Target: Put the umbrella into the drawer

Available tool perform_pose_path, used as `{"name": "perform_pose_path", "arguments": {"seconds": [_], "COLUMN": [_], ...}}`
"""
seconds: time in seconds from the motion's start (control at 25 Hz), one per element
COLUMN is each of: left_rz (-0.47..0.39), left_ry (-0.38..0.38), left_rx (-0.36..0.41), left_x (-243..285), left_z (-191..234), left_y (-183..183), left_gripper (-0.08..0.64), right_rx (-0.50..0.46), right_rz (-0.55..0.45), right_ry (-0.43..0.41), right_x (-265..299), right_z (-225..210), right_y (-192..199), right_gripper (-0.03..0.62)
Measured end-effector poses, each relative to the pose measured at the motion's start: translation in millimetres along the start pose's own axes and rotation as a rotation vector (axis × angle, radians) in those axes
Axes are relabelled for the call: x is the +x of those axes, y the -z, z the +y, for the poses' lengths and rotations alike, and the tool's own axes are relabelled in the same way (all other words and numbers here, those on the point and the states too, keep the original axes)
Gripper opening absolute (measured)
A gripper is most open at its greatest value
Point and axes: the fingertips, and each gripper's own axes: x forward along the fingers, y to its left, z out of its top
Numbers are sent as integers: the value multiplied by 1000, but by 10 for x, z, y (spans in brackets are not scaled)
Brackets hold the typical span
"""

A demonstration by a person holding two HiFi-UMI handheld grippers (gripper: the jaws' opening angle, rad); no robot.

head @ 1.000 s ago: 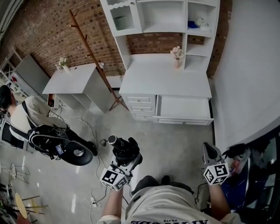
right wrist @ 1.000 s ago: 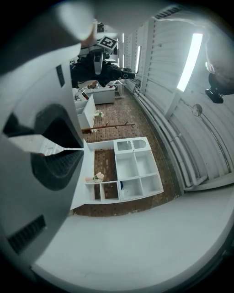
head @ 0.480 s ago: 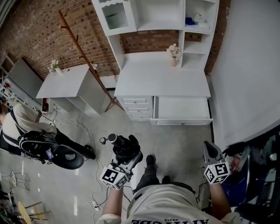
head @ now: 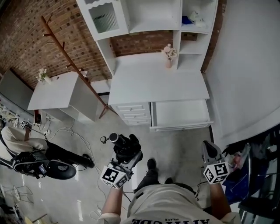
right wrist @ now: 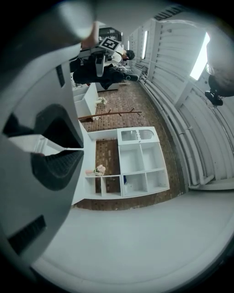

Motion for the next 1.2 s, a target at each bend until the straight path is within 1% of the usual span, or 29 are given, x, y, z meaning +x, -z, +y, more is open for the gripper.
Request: {"name": "perform_pose_path", "arguments": {"seconds": [0.28, 0.64, 0.8, 0.92, 1.2], "left_rz": [10, 11, 22, 29, 49], "left_ry": [59, 137, 176, 198, 236], "left_rx": [-11, -38, -37, -45, -68], "left_x": [288, 627, 750, 853, 1149], "left_z": [469, 893, 1023, 1098, 1140], "left_y": [-15, -61, -46, -43, -6], "left_gripper": [259, 259, 259, 259, 259], "right_rx": [-7, -22, -23, -29, -16], "right_rz": [19, 24, 44, 37, 67], "right_ry": [41, 103, 123, 127, 168], "right_x": [377, 725, 850, 928, 1018], "right_z": [123, 231, 317, 340, 174], "right_y": [-81, -217, -249, -264, -235], "right_gripper": [34, 34, 34, 34, 34]}}
